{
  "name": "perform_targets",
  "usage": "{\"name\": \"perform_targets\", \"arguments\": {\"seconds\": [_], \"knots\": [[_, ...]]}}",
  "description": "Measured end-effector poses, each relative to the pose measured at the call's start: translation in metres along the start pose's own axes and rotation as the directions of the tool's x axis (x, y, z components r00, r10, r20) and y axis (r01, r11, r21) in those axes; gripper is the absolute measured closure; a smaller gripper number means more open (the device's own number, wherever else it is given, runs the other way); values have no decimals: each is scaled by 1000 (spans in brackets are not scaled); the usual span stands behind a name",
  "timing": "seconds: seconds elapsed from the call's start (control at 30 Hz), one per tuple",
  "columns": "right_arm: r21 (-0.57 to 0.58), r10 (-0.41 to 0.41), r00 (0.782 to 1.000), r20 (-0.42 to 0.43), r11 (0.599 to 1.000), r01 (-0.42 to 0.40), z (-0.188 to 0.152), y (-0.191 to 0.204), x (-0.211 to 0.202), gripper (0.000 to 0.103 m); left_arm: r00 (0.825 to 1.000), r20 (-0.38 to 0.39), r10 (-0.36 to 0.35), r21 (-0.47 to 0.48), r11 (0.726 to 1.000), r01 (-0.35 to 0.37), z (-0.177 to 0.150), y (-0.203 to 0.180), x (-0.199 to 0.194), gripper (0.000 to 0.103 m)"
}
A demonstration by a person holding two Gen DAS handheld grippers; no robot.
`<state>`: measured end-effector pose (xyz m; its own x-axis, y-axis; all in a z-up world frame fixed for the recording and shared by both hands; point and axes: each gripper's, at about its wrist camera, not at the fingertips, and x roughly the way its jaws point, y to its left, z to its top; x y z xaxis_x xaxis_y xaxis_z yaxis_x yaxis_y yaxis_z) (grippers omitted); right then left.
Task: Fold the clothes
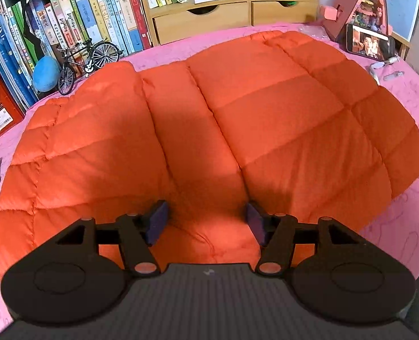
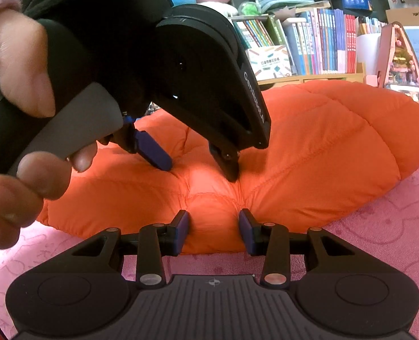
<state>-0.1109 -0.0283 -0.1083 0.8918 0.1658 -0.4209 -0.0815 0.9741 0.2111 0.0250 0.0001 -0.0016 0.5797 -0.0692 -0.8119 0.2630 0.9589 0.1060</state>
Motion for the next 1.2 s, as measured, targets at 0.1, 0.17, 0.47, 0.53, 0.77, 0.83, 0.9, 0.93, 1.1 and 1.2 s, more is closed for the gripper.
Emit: {"name": "perform_targets", "arguments": {"seconds": [0.1,0.17,0.47,0.53,0.77,0.83,0.9,0.93,1.1,1.2], "knots": [[-1,0,1000,-1,1000,0,0,0,0,62,1000,-12,-12,-3,1000,12,-1,0,1,43],[-1,0,1000,-1,1000,0,0,0,0,62,999,-28,-37,-19,999,36,-1,0,2,41],[-1,3,1000,-2,1000,-3,0,0,0,62,998,-42,-51,-65,997,48,8,9,18,37],[7,7,1000,-2,1000,-7,0,0,0,62,998,-39,-51,-73,996,48,11,12,22,36],[18,19,1000,-1,1000,-19,-1,0,1,62,998,-32,-50,-113,993,46,24,23,35,33],[16,20,1000,-1,1000,-20,-1,0,1,62,998,-31,-46,-124,991,42,29,27,38,33],[15,20,1000,-1,1000,-20,-1,1,2,62,999,-29,-41,-135,990,37,35,30,40,33],[14,20,1000,0,1000,-20,-1,2,2,62,999,-28,-38,-139,990,34,38,32,41,33],[15,21,1000,-1,1000,-21,5,-4,4,62,1000,-21,-15,-152,988,12,54,38,50,33],[16,24,1000,0,1000,-24,1,-2,0,62,1000,-3,8,-159,987,-8,67,42,57,35]]}}
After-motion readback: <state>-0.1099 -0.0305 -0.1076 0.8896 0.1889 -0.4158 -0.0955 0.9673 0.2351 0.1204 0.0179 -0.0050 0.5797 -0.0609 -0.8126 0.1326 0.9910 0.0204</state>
